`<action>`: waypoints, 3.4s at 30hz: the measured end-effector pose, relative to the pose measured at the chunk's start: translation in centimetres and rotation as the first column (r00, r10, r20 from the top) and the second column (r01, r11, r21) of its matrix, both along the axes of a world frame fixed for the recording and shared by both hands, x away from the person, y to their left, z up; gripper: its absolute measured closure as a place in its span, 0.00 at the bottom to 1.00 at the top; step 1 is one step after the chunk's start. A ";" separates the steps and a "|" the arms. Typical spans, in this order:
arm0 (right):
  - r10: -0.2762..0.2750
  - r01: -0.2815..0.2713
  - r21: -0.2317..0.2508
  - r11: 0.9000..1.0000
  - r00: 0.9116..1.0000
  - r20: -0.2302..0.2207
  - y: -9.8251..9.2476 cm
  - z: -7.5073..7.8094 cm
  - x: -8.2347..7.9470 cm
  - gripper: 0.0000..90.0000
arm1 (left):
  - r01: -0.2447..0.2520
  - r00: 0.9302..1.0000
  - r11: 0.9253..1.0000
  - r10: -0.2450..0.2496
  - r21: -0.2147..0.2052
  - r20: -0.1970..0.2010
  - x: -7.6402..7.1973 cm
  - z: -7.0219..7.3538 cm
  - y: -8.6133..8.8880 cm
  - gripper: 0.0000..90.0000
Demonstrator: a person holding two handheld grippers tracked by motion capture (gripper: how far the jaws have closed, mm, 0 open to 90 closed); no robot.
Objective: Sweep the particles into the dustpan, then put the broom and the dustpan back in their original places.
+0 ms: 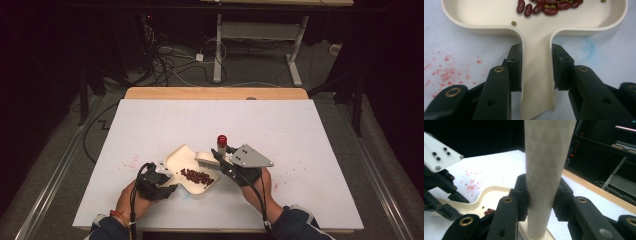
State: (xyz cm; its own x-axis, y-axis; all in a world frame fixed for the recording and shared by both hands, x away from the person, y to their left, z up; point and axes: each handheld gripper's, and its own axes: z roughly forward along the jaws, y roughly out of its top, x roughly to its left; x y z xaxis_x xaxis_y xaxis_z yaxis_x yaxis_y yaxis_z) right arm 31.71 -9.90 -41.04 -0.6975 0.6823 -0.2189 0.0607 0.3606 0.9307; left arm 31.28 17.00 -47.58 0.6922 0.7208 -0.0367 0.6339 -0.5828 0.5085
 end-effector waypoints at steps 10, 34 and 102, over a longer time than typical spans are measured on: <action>0.061 -0.061 0.006 0.998 0.997 -0.043 1.4 0.3 -1.8 0.78 | -0.074 0.997 0.997 0.075 -0.033 0.003 0.7 0.0 -0.4 0.70; -0.035 0.034 0.047 0.998 0.999 0.020 0.8 1.2 2.0 0.78 | -0.052 0.999 0.998 0.052 -0.037 0.000 0.9 -0.3 0.1 0.70; -0.078 0.079 0.028 0.996 0.995 -0.055 -12.6 5.2 -1.3 0.78 | -0.188 0.982 0.979 0.190 -0.085 0.016 2.0 -0.1 3.4 0.70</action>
